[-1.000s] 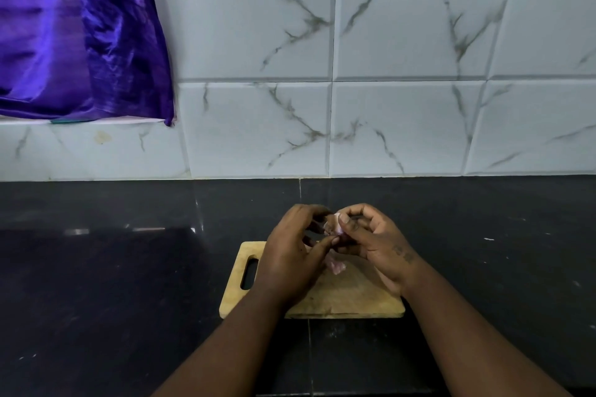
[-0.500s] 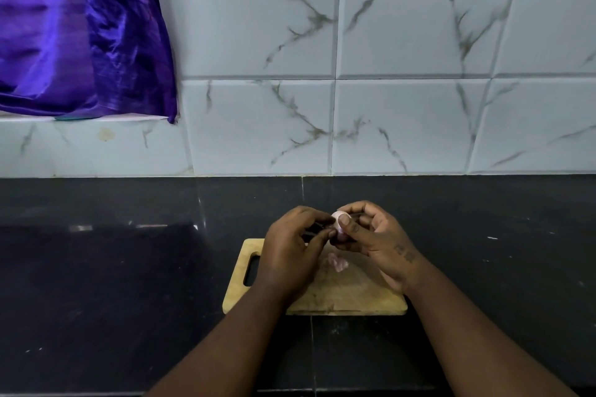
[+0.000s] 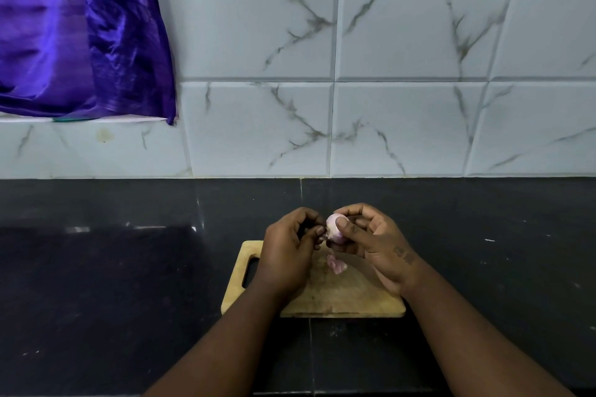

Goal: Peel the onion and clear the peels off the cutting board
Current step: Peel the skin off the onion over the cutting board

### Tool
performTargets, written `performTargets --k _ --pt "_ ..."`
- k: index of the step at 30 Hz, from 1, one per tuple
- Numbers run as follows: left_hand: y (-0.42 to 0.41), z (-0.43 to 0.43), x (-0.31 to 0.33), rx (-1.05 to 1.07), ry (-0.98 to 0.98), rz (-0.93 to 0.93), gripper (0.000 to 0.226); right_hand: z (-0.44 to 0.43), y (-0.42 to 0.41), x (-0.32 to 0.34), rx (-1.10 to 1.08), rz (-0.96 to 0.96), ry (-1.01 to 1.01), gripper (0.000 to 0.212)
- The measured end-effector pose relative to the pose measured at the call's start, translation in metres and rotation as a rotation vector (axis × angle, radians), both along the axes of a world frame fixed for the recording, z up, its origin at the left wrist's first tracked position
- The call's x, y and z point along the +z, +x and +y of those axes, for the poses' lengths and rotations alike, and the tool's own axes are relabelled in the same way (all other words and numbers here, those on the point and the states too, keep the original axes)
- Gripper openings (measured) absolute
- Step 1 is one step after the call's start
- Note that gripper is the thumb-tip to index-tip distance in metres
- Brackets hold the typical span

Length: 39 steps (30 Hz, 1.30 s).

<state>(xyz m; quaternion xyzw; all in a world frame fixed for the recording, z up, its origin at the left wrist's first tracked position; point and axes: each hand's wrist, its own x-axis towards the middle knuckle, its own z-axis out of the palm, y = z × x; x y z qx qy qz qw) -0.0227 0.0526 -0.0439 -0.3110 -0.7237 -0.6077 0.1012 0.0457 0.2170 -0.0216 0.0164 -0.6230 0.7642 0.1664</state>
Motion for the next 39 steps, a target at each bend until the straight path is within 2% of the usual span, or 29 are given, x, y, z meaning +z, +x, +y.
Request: performTargets --k 4,7,10,17,20,24,30,34,39 --pt "-0.002 -0.002 0.001 0.024 -0.108 -0.038 0.022 0.009 0.001 0.004 -0.018 0.048 -0.182 0.027" --pt "0.002 0.000 0.001 -0.019 -0.244 0.071 0.015 0.008 0.001 0.002 0.005 0.039 -0.112 0.026" --pt "0.002 -0.001 0.002 -0.021 -0.265 0.060 0.012 0.008 -0.001 0.001 -0.025 0.020 -0.053 0.029" --pt "0.003 -0.001 0.004 -0.056 -0.134 0.037 0.047 0.007 0.002 0.000 -0.031 0.001 0.065 0.031" --pt "0.002 -0.001 0.002 -0.017 -0.126 0.052 0.032 0.008 0.001 -0.002 -0.035 -0.005 0.074 0.030" --pt "-0.001 -0.002 0.000 0.035 -0.088 0.051 0.012 0.009 -0.001 -0.005 -0.038 0.000 0.104 0.041" --pt "0.004 -0.001 0.002 -0.001 -0.197 0.135 0.012 0.011 -0.003 -0.005 -0.124 0.036 0.090 0.047" --pt "0.006 0.000 0.003 -0.011 -0.238 0.180 0.007 0.010 -0.002 -0.005 -0.104 -0.021 0.039 0.051" --pt "0.010 -0.002 0.004 0.023 -0.199 0.188 0.054 0.007 -0.001 -0.003 -0.058 -0.093 0.084 0.053"
